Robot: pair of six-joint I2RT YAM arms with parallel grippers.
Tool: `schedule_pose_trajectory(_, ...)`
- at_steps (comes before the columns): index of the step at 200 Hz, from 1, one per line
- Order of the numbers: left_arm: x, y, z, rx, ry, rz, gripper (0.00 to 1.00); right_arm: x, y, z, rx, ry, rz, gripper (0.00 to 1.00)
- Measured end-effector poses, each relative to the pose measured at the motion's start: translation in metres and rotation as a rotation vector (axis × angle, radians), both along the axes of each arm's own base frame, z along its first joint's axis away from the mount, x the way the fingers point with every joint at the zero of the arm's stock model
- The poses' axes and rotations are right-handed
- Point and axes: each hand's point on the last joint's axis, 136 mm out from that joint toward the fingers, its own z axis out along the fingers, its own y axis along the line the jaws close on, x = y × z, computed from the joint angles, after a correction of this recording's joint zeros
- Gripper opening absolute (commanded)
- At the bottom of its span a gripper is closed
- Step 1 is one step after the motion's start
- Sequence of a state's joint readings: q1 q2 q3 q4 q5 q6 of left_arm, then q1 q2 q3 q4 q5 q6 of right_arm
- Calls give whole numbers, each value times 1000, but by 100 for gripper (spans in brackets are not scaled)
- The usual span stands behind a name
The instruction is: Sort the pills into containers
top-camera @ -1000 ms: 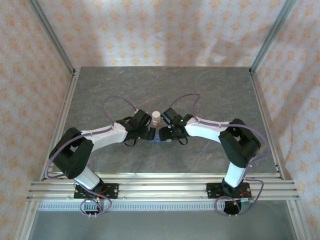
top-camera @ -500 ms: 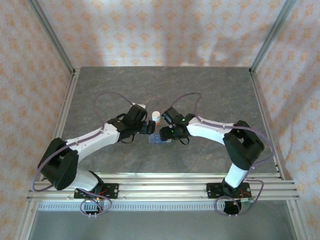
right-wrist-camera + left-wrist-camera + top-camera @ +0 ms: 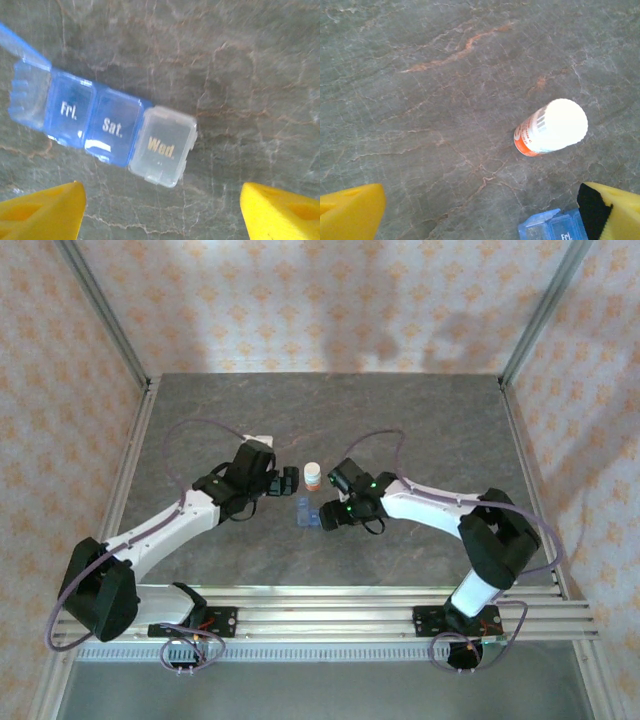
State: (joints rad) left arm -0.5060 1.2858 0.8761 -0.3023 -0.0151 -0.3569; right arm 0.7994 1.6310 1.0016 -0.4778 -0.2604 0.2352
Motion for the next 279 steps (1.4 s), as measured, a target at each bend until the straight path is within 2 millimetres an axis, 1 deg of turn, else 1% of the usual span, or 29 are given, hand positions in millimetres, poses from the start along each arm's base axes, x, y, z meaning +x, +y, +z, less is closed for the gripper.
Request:
schedule_pose_trajectory(16,2,5,2,-4,-4,15,100,-7,2,-3,-9,3,28,80)
schedule_pose_trajectory(41,4,12,2,-9,-2,32,100,-12,6,-8,-28,4,52,78)
schedule_pose_trajectory(68,2,15,-2,-15,8,40,100,-12,3,-24,-80,16,47,76)
schedule_pose_trajectory(87,1,15,-5,-20,16,38,100,-8,2,-29,-103,12,34,74)
schedule_pose_trajectory(109,0,14,-5,-26,18,35,100,0,5,-28,-106,-4,15,74)
schedule_pose_trajectory(135,-1,15,-7,-26,20,36,100,8,13,-21,-87,-25,4,74)
schedule_pose_trajectory(171,-2,19,-10,-37,28,52,100,9,16,-16,-74,-26,7,75)
schedule_pose_trajectory(179,-3,19,-10,-41,29,56,100,8,16,-12,-67,-29,8,75)
schedule_pose_trajectory(192,-3,19,-9,-49,25,62,100,7,16,0,-46,-43,8,75)
schedule_pose_trajectory(210,-4,20,-3,-63,9,70,100,10,16,22,-14,-70,2,76)
schedule_pose_trajectory(219,-3,22,1,-71,0,82,100,15,17,33,0,-84,-7,78)
schedule_pose_trajectory(235,-2,28,7,-85,-19,114,100,34,21,54,26,-112,-40,80)
schedule_pose_trajectory(253,-1,39,10,-91,-34,161,100,64,29,77,50,-150,-87,85)
schedule_pose_trajectory(265,-2,45,11,-91,-41,189,100,83,35,86,54,-171,-110,85)
schedule_pose_trajectory(279,-4,52,12,-96,-48,215,100,101,43,88,46,-181,-125,86)
